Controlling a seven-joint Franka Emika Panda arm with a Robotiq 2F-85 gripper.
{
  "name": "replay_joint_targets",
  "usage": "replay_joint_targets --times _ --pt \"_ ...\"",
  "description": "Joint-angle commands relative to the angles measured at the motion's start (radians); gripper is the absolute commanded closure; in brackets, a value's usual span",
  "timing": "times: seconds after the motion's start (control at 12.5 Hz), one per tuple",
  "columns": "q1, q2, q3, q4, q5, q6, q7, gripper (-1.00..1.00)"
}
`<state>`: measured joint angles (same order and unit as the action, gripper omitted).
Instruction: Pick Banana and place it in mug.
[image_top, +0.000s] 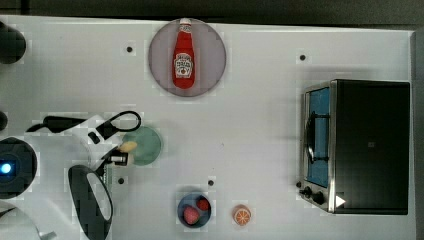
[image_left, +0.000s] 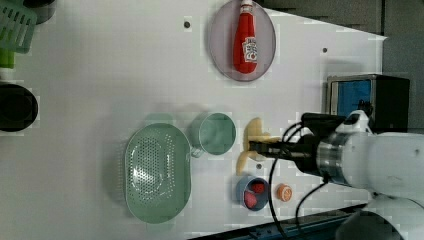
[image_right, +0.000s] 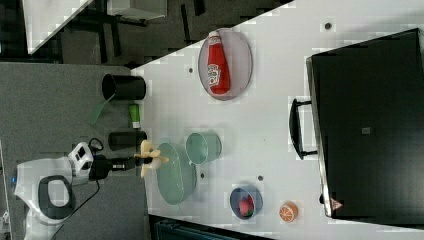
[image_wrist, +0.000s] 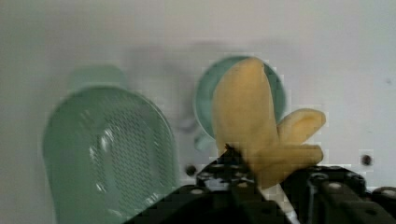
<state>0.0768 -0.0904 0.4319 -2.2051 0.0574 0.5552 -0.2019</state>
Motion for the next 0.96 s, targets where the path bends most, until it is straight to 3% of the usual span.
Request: replay_joint_targets --times 0.08,0.32,0.8,0.88,0.96 --pt "-0.046 0.054 0.008 -0.071 0.002 0.106 0.168 0.57" --pt "-0.048 0.184 0.004 -0.087 0.001 0.201 0.169 0.51" --pt "-0.049 0.224 -0.009 -0.141 -0.002 0.363 0.169 -0.83" --pt "-0.049 0.223 -0.010 -0.139 -0.002 0.372 0.169 -1.00" --pt "-0.049 0.221 -0.010 -0.135 -0.002 0.377 0.169 -1.00"
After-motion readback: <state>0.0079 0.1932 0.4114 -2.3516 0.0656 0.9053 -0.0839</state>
